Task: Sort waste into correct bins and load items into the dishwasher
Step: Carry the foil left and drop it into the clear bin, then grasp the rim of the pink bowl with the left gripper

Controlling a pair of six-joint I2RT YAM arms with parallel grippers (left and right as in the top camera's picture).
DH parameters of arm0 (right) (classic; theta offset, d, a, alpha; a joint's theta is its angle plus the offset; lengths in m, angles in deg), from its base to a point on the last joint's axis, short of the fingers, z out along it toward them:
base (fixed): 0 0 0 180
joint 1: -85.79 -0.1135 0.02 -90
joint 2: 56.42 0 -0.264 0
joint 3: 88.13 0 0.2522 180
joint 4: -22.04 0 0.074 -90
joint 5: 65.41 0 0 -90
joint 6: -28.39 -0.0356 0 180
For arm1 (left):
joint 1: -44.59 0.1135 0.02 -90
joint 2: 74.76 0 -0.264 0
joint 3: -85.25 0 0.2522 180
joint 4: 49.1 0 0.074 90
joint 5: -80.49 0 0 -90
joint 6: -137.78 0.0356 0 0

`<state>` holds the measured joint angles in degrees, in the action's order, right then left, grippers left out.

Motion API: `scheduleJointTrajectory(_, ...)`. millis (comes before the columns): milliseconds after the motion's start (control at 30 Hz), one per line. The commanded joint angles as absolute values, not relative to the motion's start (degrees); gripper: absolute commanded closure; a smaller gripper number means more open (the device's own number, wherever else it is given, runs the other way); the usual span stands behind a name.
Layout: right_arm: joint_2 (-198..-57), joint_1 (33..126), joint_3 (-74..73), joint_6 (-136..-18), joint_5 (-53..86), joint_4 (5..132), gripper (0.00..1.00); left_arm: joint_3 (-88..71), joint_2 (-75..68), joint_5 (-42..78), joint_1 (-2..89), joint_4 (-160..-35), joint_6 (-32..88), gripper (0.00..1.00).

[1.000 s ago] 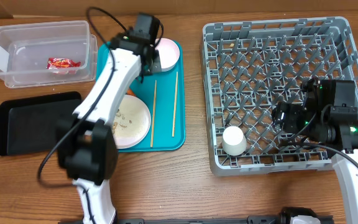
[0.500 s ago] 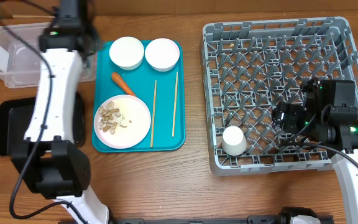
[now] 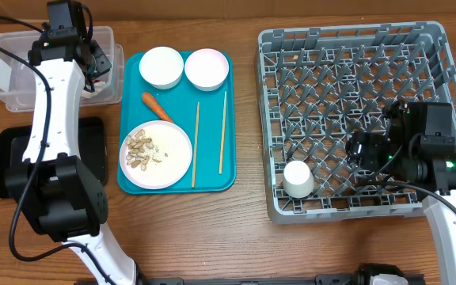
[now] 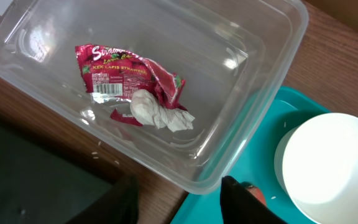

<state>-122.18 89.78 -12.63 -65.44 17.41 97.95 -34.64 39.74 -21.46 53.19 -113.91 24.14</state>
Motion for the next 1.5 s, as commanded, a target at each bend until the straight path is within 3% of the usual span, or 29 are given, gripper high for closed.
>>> scheduleJointTrajectory(0, -121.52, 89.67, -11.23, -65.75, 17.72, 97.69, 0.10, -35.40, 38.10, -16.76, 51.90, -113.62, 25.15, 0.60)
scheduleJointTrajectory(200, -121.52, 89.67, -11.23, -65.75, 17.70, 97.69, 0.10, -35.38, 37.77, -5.35, 45.50, -110.83, 27.14, 0.61)
scheduleJointTrajectory(733, -121.52, 89.67, -11.23, -65.75, 17.70, 97.69, 0.09, -35.38, 48.55, -8.04, 27.53, -99.07, 30.11, 0.60)
scheduleJointTrajectory(1100, -121.52, 89.67, -11.23, -65.75, 17.70, 97.69, 0.09, -35.38, 54.75, -8.83, 24.27, -94.46, 35.13, 0.57)
scheduleJointTrajectory(1467, -121.52, 89.67, -11.23, -65.75, 17.70, 97.75, 0.09, -35.38, 57.92, -12.89, 24.30, -94.61, 36.03, 0.67)
